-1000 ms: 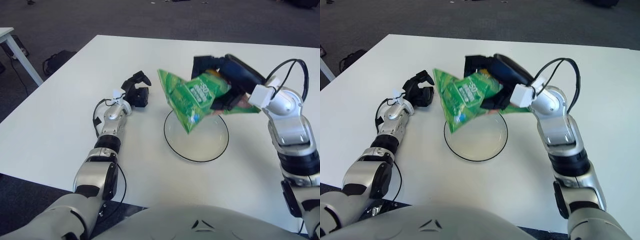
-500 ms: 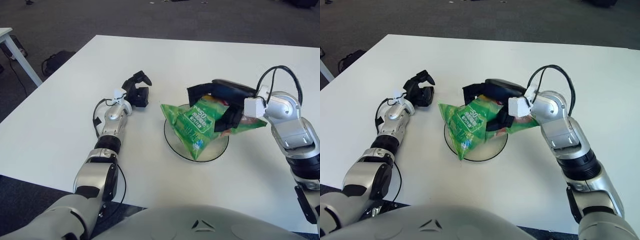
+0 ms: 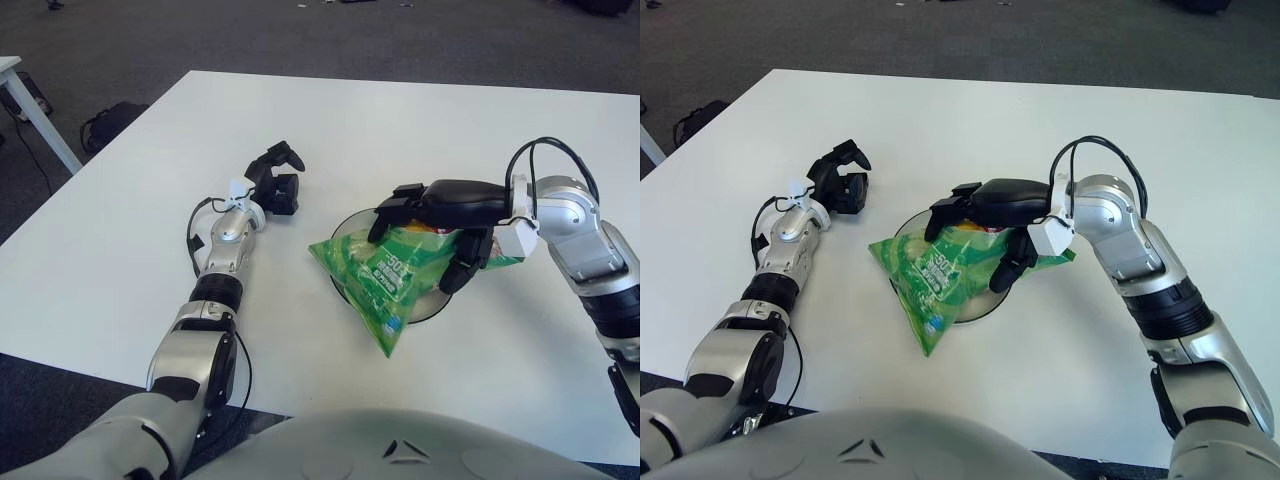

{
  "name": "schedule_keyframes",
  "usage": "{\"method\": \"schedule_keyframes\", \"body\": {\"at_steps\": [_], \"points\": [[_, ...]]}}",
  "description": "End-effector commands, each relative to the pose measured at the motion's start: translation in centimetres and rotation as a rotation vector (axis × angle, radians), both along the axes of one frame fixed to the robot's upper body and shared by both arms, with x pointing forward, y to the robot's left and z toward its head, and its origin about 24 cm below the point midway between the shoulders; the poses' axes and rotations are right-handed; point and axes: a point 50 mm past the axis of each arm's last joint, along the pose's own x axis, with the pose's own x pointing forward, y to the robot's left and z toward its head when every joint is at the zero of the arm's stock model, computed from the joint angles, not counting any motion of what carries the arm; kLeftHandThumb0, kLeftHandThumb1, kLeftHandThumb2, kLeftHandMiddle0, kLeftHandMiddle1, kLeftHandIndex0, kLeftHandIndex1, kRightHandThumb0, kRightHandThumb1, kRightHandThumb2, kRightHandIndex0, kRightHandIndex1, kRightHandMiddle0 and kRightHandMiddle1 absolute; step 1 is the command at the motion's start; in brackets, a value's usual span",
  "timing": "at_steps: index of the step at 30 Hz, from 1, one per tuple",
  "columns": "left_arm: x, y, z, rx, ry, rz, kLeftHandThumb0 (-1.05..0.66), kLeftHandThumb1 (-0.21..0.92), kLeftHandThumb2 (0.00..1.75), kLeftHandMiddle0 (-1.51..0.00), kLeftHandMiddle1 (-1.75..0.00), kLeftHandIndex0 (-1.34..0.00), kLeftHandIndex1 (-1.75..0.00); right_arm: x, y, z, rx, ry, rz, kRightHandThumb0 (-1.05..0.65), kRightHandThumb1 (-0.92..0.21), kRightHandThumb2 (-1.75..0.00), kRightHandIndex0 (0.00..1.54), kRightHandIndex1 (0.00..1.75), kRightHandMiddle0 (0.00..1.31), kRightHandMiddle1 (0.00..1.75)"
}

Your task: Put the snack into the plate.

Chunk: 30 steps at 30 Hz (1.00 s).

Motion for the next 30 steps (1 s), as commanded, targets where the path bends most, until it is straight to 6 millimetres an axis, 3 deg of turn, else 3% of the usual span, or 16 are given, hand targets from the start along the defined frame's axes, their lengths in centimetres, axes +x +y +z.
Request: {"method": "schedule_keyframes", "body": {"at_steps": [1, 6, 16, 20, 23, 28, 30], "points": [[-2.8, -0.5, -4.9, -0.002, 0.186, -0.003, -0.50, 0.27, 1.36, -1.24, -1.75, -0.64, -1.75, 0.4, -0.1, 0.5, -0.045, -0.064, 0.003, -0.95, -0.66, -0.48, 0.00, 0.00, 0.00, 0.24], [-2.8, -0.4, -4.9, -0.001, 0.190, -0.016, -0.47, 0.34, 1.28, -1.24, -1.75, -0.59, -1.75, 0.6, -0.1, 0.7, -0.049, -0.086, -0.011, -0.96, -0.66, -0.44, 0.00, 0.00, 0.00, 0.03], [-2.8, -0.3, -5.0, -0.012, 0.205, -0.026, -0.47, 0.35, 1.27, -1.22, -1.75, -0.58, -1.75, 1.6, -1.8, 2.9, 0.011, -0.050, -0.105, -0.89, -0.63, -0.43, 0.00, 0.00, 0.00, 0.00], [-2.7, 0.0, -5.1, -0.021, 0.213, -0.031, -0.47, 0.33, 1.30, -1.23, -1.75, -0.60, -1.75, 3.4, -2.9, 4.2, 0.020, -0.067, -0.141, -0.91, -0.65, -0.44, 0.00, 0.00, 0.00, 0.00], [-2.7, 0.1, -5.1, -0.027, 0.209, -0.039, -0.48, 0.32, 1.31, -1.23, -1.75, -0.61, -1.75, 5.1, -4.4, 5.2, 0.115, 0.018, -0.191, -0.91, -0.63, -0.48, 0.00, 0.00, 0.00, 0.00], [-2.7, 0.3, -5.1, -0.028, 0.200, -0.041, -0.48, 0.31, 1.33, -1.24, -1.75, -0.62, -1.75, 6.9, -5.7, 6.5, 0.277, 0.229, -0.277, -0.82, -0.46, -0.69, 0.00, 0.00, 0.00, 0.16], [-2.7, 0.3, -5.1, -0.029, 0.195, -0.037, -0.48, 0.30, 1.33, -1.24, -1.75, -0.62, -1.75, 7.9, -6.4, 7.2, 0.327, 0.357, -0.319, -0.80, -0.42, -0.75, 0.01, 0.00, 0.00, 0.30]]}}
